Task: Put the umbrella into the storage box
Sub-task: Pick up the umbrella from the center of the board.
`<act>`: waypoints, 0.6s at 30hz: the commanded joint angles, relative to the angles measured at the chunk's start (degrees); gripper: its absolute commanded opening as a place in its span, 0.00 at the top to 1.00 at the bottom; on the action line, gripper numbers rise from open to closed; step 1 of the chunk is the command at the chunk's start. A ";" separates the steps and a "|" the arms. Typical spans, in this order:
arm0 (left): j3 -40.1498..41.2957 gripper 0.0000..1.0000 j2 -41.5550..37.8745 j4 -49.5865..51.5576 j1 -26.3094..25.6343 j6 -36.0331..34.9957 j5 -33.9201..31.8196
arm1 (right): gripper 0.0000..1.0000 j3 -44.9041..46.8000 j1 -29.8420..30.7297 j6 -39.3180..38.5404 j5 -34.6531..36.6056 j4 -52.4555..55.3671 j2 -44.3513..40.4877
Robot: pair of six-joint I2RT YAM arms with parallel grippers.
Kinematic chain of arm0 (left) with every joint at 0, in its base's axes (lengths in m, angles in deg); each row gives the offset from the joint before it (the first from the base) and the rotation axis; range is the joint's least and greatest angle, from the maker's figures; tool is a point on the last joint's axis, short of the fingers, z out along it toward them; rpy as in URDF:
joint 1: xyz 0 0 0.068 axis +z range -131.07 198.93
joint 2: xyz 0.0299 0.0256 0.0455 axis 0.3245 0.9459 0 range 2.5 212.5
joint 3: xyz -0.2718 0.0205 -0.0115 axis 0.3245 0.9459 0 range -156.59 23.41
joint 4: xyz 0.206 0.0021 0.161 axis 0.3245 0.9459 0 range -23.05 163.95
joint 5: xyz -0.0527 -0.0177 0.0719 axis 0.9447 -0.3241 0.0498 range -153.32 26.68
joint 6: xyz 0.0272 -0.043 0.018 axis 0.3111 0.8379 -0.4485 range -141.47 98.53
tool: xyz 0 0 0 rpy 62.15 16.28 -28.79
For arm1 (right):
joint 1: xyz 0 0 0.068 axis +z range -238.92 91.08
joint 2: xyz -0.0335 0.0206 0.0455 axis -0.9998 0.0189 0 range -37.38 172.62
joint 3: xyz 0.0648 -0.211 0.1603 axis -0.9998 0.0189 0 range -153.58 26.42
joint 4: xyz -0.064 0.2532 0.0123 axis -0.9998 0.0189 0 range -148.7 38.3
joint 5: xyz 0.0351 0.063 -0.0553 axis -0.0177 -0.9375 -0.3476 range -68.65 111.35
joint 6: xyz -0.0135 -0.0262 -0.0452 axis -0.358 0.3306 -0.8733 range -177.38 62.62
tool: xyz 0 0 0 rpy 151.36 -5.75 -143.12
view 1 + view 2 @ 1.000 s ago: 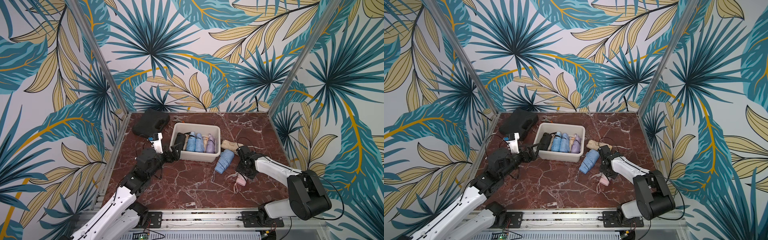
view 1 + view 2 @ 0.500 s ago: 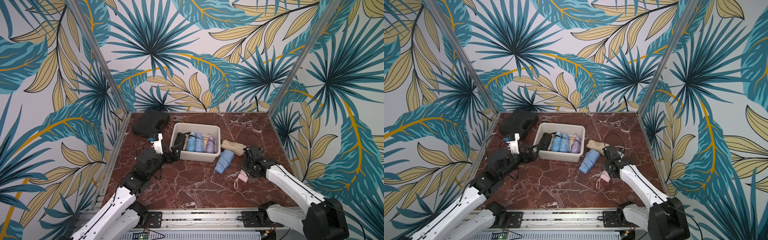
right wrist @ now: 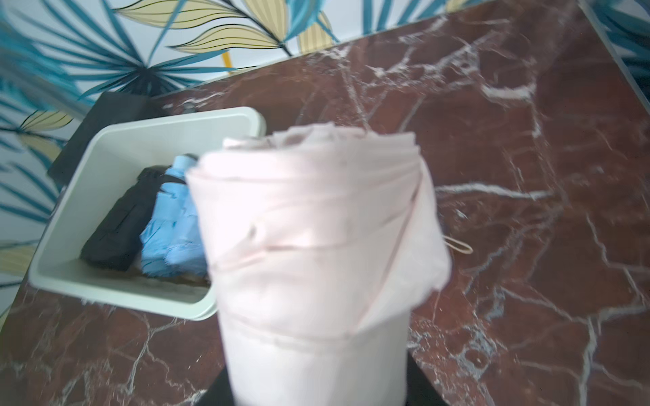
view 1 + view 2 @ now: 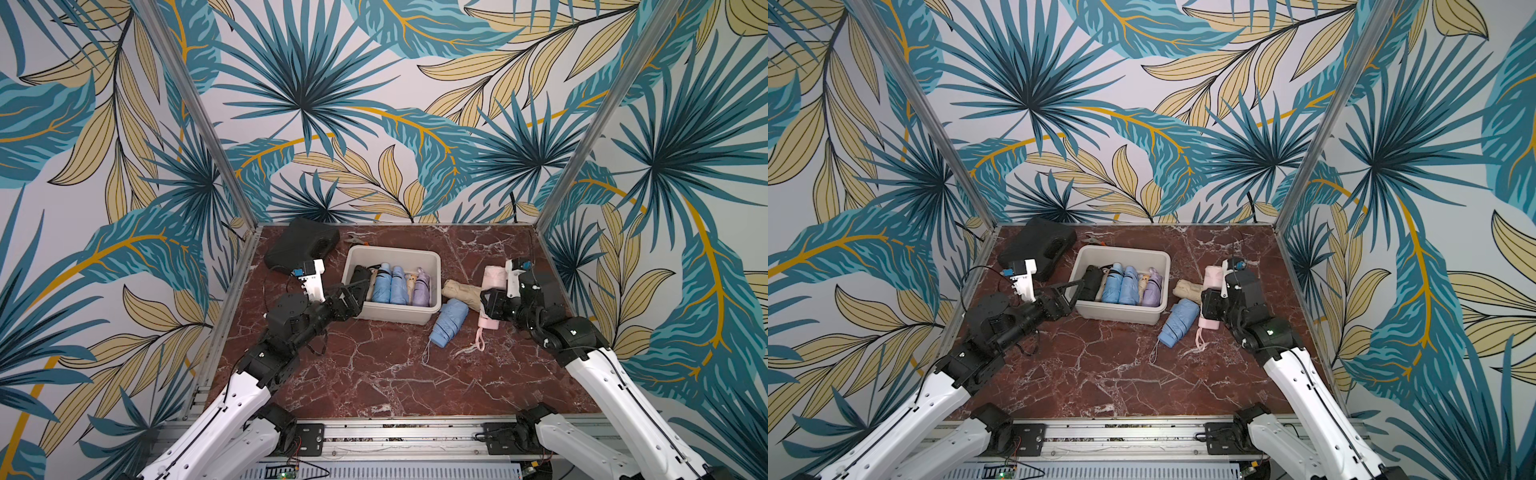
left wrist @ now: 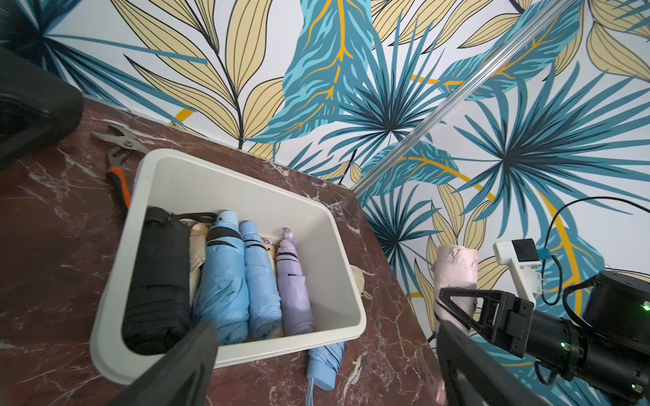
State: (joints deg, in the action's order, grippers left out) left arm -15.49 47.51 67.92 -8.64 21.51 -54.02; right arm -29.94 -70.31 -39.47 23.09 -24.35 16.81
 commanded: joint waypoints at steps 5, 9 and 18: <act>-6.42 0.00 2.56 -0.36 0.33 3.23 7.20 | 0.73 -9.09 8.89 -23.32 -8.80 -2.92 7.31; -7.28 0.00 2.79 -0.64 0.33 3.45 11.13 | 0.73 -12.72 13.61 -33.94 -9.09 -1.22 11.18; -8.48 0.00 5.11 1.09 0.33 5.80 19.05 | 0.73 -18.15 19.87 -42.72 -16.52 -2.79 18.05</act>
State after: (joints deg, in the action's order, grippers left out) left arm -22.61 52.04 68.95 -8.64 25.55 -38.52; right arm -46.18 -52.32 -76.96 10.07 -24.40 33.99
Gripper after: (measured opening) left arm 0.997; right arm 0.471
